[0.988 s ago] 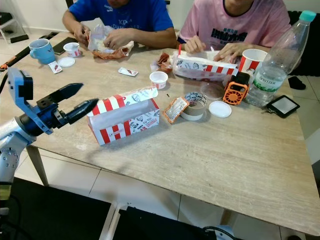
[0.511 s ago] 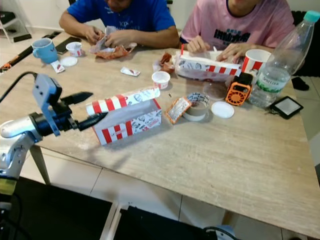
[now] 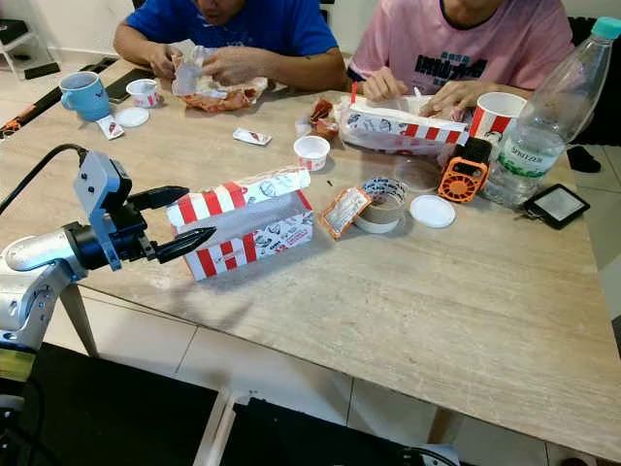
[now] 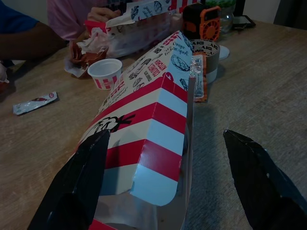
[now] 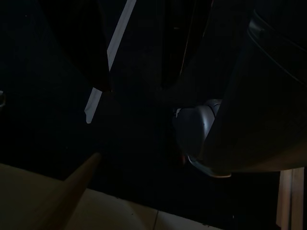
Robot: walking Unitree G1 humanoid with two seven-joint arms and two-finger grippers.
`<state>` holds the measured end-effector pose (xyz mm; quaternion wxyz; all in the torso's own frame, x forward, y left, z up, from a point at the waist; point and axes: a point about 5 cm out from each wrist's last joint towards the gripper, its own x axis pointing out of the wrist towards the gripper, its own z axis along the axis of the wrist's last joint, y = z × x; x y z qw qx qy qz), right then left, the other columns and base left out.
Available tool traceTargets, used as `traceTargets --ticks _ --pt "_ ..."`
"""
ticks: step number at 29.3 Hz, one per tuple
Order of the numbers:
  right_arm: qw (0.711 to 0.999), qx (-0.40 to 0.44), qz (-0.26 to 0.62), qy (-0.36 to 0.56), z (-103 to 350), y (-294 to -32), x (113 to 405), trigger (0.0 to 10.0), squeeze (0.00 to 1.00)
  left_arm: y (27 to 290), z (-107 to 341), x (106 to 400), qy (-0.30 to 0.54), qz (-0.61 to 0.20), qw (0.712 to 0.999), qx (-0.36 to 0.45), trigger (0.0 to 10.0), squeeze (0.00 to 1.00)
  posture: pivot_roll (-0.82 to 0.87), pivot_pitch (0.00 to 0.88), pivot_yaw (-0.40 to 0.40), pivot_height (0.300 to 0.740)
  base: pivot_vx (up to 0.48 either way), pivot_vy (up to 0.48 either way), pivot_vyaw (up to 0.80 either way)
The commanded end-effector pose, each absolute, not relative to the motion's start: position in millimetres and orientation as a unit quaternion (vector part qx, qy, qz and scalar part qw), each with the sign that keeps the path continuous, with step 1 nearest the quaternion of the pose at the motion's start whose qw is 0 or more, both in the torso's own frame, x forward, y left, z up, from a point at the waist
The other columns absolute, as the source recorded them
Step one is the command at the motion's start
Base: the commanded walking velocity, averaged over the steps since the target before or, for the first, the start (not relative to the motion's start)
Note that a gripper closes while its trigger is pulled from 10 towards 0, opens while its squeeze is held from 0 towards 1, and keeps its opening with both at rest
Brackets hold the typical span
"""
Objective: Restocking fridge
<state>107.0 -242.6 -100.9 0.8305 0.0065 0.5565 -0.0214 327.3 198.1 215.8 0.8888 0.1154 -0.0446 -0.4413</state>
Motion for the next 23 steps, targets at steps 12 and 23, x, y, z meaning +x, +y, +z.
traceTargets --ticks 12,23 --pt "0.831 0.006 -0.021 0.556 -101.2 -243.6 103.9 10.0 0.0 208.9 214.3 332.8 -0.041 -0.419 0.903 0.09 10.0 0.0 -0.06 0.174 0.048 0.74 0.0 0.0 0.0" --pt "0.832 0.003 -0.02 0.554 -100.1 -245.9 105.6 10.0 0.0 209.4 211.4 333.3 -0.036 -0.445 0.894 0.032 10.0 0.0 -0.06 0.176 0.04 0.74 0.0 0.0 0.0"
